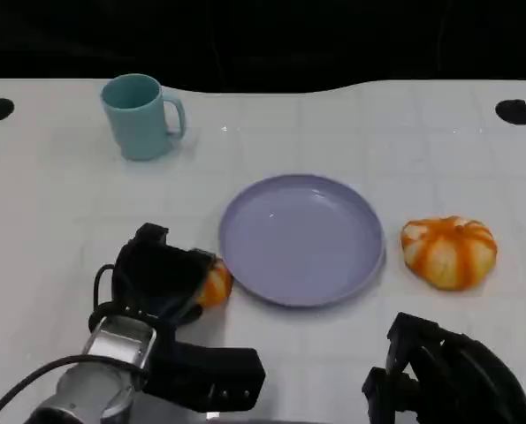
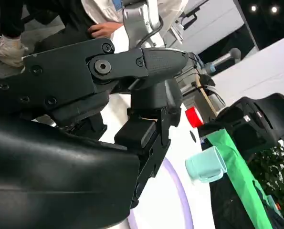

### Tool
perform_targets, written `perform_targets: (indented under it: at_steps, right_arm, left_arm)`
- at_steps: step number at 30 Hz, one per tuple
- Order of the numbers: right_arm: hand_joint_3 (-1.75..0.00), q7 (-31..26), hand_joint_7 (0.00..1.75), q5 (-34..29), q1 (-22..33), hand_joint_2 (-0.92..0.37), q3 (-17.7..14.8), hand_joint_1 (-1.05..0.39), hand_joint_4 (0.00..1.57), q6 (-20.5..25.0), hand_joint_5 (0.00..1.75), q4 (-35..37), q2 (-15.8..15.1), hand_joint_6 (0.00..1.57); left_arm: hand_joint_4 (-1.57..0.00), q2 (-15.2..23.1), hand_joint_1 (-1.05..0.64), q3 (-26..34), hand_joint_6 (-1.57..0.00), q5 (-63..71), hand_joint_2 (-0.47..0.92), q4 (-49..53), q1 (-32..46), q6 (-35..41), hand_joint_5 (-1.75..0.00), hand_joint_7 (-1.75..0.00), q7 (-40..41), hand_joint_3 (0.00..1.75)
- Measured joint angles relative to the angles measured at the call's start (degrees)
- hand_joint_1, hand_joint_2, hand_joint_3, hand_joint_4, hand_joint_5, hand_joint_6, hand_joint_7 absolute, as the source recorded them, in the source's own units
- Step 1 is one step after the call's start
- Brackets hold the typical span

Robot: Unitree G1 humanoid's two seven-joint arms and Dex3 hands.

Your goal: Grasp the bread from the table and place it into the plate.

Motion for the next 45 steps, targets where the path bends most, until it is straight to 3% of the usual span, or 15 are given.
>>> perform_targets:
  at_steps: [3, 5, 6, 8, 11, 16, 20, 21, 24, 26, 30, 33, 38, 45]
  right_arm:
    - [-0.22, 0.01, 1.37, 0.02, 0.01, -0.92, -0.01, -0.73, 0.89, 0.0, 1.59, -0.01, -0.02, 0.8]
    - [-0.22, 0.01, 1.37, 0.02, 0.01, -0.92, -0.01, -0.72, 0.89, 0.0, 1.59, -0.01, -0.02, 0.8]
    - [-0.23, 0.01, 1.37, 0.02, 0.03, -0.92, -0.02, -0.72, 0.89, 0.0, 1.59, -0.03, -0.02, 0.79]
    - [-0.23, 0.0, 1.38, 0.02, 0.08, -0.92, -0.01, -0.73, 0.9, 0.01, 1.6, -0.1, -0.03, 0.8]
    - [-0.22, -0.01, 1.38, 0.02, 0.11, -0.92, -0.02, -0.73, 0.9, 0.08, 1.59, -0.16, -0.07, 0.8]
    - [-0.24, -0.01, 1.38, 0.04, 0.15, -0.92, -0.06, -0.72, 0.89, 0.12, 1.6, -0.23, -0.1, 0.79]
    - [-0.24, 0.01, 1.38, 0.05, 0.15, -0.92, -0.12, -0.72, 0.89, 0.09, 1.6, -0.18, -0.14, 0.79]
    - [-0.24, 0.02, 1.38, 0.06, 0.15, -0.92, -0.11, -0.72, 0.89, 0.08, 1.6, -0.18, -0.13, 0.79]
    - [-0.24, 0.04, 1.38, 0.06, 0.17, -0.92, -0.12, -0.72, 0.89, 0.05, 1.6, -0.17, -0.14, 0.79]
    - [-0.24, 0.04, 1.38, 0.06, 0.18, -0.92, -0.13, -0.73, 0.89, 0.04, 1.6, -0.16, -0.15, 0.79]
    - [-0.24, 0.0, 1.38, 0.02, 0.35, -0.92, -0.13, -0.73, 0.89, 0.06, 1.59, -0.29, -0.2, 0.78]
    - [-0.24, 0.0, 1.38, 0.02, 0.53, -0.92, -0.13, -0.73, 0.89, 0.05, 1.59, -0.31, -0.25, 0.79]
    - [-0.22, -0.01, 1.35, -0.03, 0.59, -0.92, -0.15, -0.73, 0.89, 0.05, 1.59, -0.3, -0.29, 0.79]
    - [-0.22, 0.17, 1.37, -0.03, 0.58, -0.92, -0.16, -0.74, 0.9, 0.04, 1.6, -0.13, -0.29, 0.81]
  left_arm:
    - [-0.78, -0.09, -0.36, -0.21, -1.18, -1.54, 0.92, 2.44, 0.02, -1.31, -1.75, -0.13, 5.42, 0.38]
    - [-0.79, -0.15, -0.35, -0.29, -0.87, -2.01, 0.92, 3.73, 0.05, -1.84, -1.75, -0.84, 8.41, 0.37]
    - [-0.8, -0.15, -0.35, -0.29, -0.79, -2.31, 0.92, 4.15, 0.2, -2.1, -1.75, -1.01, 9.89, 0.37]
    - [-0.82, -0.16, -0.34, -0.19, -0.74, -3.44, 0.92, 4.65, 0.56, -2.74, -1.75, -1.08, 12.67, 0.31]
    - [-0.81, -0.13, -0.34, -0.16, -0.64, -4.18, 0.92, 5.18, 1.2, -3.3, -1.75, -1.23, 15.88, 0.41]
    - [-0.85, 0.65, -0.3, 0.54, -0.63, -4.84, 0.92, 1.27, 2.89, -2.11, -1.75, -1.43, 15.27, 0.4]
    - [-0.86, 1.98, -0.31, 2.54, -0.54, -6.61, 0.9, -3.53, 5.64, -1.99, -1.75, -1.68, 15.22, 0.45]
    - [-0.86, 2.4, -0.31, 3.2, -0.52, -6.81, 0.9, -5.15, 6.56, -1.84, -1.75, -1.7, 14.85, 0.46]
    - [-0.87, 3.29, -0.32, 4.8, -0.67, -7.78, 0.85, -10.12, 8.85, -0.57, -1.75, -1.34, 12.89, 0.51]
    - [-0.87, 3.6, -0.32, 5.66, -0.72, -7.8, 0.84, -13.67, 9.99, 0.37, -1.75, -1.26, 12.02, 0.52]
    - [-0.86, 3.89, -0.3, 7.26, -0.68, -7.83, 0.8, -19.96, 11.74, 1.93, -1.75, -1.45, 9.95, 0.53]
    - [-0.85, 3.87, -0.27, 8.69, -0.58, -8.33, 0.73, -23.45, 13.19, 1.84, -1.75, -1.71, 9.7, 0.59]
    - [-0.88, 3.21, -0.25, 12.48, -0.61, -13.73, 0.53, -25.24, 13.74, -4.51, -1.75, -1.74, 11.1, 0.97]
    - [-0.93, 1.21, -0.21, 13.54, -0.68, -16.04, 0.41, -25.49, 10.57, -9.95, -1.75, -1.75, 11.32, 1.09]
